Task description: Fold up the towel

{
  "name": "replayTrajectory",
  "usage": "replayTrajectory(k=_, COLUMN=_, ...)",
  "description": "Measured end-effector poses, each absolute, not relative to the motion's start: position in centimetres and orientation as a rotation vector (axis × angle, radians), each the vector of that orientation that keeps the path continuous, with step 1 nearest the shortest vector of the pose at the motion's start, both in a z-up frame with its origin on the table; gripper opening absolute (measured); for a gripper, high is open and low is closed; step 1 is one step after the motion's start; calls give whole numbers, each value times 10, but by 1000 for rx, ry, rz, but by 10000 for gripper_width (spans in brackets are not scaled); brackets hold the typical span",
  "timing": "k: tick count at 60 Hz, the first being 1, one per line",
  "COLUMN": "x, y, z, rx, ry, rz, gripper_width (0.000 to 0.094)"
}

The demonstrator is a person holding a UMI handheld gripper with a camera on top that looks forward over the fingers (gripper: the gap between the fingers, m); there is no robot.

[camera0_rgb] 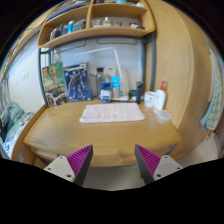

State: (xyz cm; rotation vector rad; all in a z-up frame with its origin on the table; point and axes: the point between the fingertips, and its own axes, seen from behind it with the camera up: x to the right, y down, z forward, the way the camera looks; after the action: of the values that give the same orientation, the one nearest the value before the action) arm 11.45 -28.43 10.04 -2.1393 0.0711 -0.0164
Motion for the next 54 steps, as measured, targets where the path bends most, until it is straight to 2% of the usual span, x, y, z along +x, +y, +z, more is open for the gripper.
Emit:
replayTrajectory(k=9, x=55, y=-207, z=67, rx=-2172, ry=-5, rz=45, gripper_width=853)
replayTrajectory(k=26, x=-12, y=-47, z=41, rx=-2169, ry=-58, rz=41, gripper_width=860)
replayTrajectory(k=38, x=-14, y=36, z=19, rx=-2176, ry=-47, rz=-8, gripper_width=625)
replayTrajectory(k=46, x=-19, y=57, z=-10, rx=-2220, ry=-93, rz=-40, gripper_width=625)
replayTrajectory(k=53, x=-24, y=65, z=-10, rx=-2181, ry=-153, rz=-61, gripper_width=480)
replayTrajectory(k=54, x=-24, y=65, z=-10, rx=-2185, ry=-151, rz=-57, gripper_width=495)
